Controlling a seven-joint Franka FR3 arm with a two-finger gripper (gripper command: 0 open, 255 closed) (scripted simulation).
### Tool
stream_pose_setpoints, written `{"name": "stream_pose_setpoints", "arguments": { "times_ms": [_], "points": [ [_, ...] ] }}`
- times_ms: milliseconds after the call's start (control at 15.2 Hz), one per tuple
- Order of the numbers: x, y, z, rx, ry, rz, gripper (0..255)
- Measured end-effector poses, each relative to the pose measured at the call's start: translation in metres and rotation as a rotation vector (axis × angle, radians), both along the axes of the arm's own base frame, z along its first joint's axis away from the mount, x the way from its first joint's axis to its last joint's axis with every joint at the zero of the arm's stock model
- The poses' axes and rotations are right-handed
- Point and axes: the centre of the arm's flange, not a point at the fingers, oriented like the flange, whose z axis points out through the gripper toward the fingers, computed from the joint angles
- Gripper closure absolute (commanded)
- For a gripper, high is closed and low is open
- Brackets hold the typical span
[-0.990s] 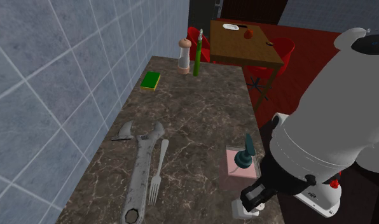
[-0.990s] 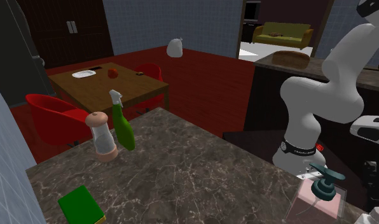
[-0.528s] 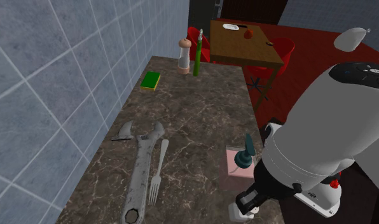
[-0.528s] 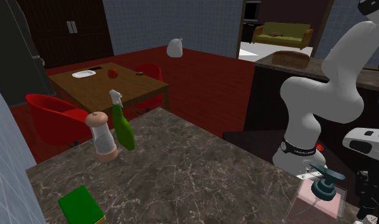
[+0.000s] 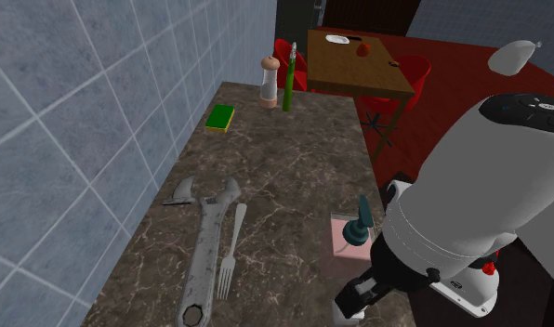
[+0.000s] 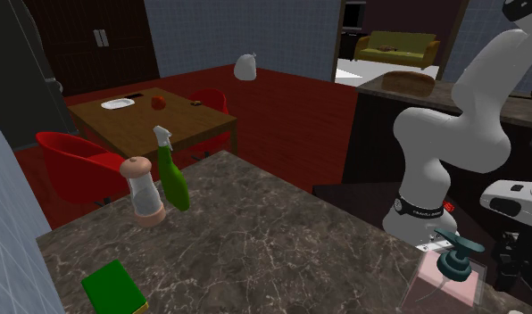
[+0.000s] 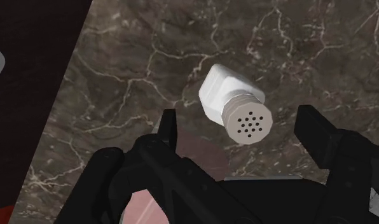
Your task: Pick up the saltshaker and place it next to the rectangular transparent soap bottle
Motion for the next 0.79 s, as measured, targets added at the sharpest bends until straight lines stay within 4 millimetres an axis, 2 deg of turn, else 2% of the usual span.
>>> {"name": "stream_pose_setpoints", "arguments": {
  "times_ms": [198,330,462,792],
  "points": [
    [0.0,0.0,0.0,0.0,0.0,0.0,0],
    [0.001,-0.002,0.015,0.002,-0.001,0.0,0],
    [0.002,-0.005,0.039,0.002,0.0,0.0,0],
    [0.002,-0.006,0.049,0.0,0.0,0.0,0]
  ]
}}
